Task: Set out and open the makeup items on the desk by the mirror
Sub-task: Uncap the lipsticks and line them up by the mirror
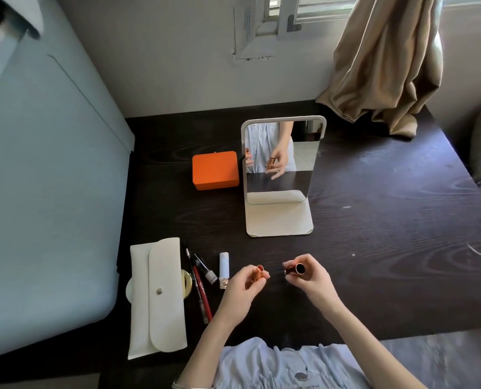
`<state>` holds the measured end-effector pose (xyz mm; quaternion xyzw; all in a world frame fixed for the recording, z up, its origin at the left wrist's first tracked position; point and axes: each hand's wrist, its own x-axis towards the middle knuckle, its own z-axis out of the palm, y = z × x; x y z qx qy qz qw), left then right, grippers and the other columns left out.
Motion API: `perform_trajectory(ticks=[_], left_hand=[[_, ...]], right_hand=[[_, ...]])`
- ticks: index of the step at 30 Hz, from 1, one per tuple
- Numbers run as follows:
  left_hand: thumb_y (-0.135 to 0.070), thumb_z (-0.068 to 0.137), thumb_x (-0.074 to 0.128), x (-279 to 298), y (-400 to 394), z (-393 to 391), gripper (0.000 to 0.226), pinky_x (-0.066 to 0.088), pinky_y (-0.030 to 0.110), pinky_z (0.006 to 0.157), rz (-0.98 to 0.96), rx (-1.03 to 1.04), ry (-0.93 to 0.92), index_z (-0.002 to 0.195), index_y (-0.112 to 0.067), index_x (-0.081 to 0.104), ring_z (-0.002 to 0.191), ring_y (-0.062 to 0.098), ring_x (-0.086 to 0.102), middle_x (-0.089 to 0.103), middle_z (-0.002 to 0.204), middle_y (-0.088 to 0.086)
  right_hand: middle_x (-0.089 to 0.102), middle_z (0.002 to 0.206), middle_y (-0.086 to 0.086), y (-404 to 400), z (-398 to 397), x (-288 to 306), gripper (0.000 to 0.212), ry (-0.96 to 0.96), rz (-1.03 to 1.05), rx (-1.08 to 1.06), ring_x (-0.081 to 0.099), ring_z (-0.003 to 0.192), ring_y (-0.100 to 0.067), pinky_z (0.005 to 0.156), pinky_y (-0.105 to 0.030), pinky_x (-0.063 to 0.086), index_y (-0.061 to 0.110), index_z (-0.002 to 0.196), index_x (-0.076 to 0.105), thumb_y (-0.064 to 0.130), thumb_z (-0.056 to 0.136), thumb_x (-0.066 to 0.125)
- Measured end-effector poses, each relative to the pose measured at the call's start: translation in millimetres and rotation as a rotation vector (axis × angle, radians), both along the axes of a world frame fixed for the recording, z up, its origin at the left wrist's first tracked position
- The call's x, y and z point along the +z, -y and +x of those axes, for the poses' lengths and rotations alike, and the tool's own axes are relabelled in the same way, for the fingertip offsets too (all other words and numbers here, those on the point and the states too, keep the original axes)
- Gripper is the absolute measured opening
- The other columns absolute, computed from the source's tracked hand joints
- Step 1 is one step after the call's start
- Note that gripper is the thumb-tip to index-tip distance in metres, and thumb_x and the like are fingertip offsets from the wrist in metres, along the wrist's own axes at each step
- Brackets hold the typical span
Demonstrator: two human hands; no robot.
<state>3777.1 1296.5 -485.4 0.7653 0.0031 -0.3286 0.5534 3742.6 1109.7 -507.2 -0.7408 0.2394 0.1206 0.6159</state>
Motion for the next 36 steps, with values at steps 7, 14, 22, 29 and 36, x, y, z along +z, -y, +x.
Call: perform_trajectory(ticks=[7,14,22,29,36], left_hand=[[-0.012,0.089,0.062,1,-1,2,0.026,0.047,0.017,0.091,0.001,0.032,0.115,0.100,-0.034,0.067,0.102,0.003,0.059,0.061,0.106,-0.007],[-0.014,0.088,0.064,-1,2,1,0.023,0.051,0.028,0.091,-0.003,0.073,0.079,0.101,-0.033,0.065,0.098,0.006,0.060,0.063,0.102,-0.006],[-0.017,0.085,0.069,-2,0,4,0.012,0.052,0.027,0.089,0.020,0.082,0.047,0.095,-0.020,0.064,0.095,0.003,0.064,0.069,0.095,-0.007],[-0.017,0.086,0.067,5,-2,21,0.009,0.050,0.018,0.085,0.053,0.123,0.073,0.094,-0.020,0.064,0.093,-0.002,0.062,0.068,0.094,-0.009],[-0.014,0.086,0.067,0,1,33,0.009,0.045,0.008,0.079,0.058,0.138,0.076,0.095,-0.015,0.065,0.091,0.000,0.062,0.066,0.092,-0.007]], right_hand=[[0.066,0.099,0.007,0,5,-2,0.024,-0.006,-0.294,0.136,0.062,0.095,-0.008,0.087,-0.024,0.050,0.024,0.102,0.062,0.020,0.082,0.072],[0.060,0.075,0.004,27,11,15,0.017,0.039,-0.443,-0.178,0.056,0.068,-0.015,0.063,-0.027,0.043,0.021,0.095,0.057,0.027,0.084,0.069],[0.063,0.100,-0.013,102,97,8,0.021,0.028,-0.514,-0.355,0.058,0.094,-0.026,0.082,-0.032,0.041,0.009,0.099,0.064,0.022,0.083,0.067],[0.056,0.113,-0.016,113,155,-1,0.032,-0.065,-0.658,-0.270,0.055,0.105,-0.034,0.087,-0.038,0.042,0.006,0.111,0.060,0.027,0.087,0.063],[0.056,0.121,-0.020,165,148,-4,0.040,-0.172,-0.626,-0.601,0.052,0.114,-0.037,0.098,-0.040,0.038,0.006,0.118,0.060,0.026,0.084,0.063]])
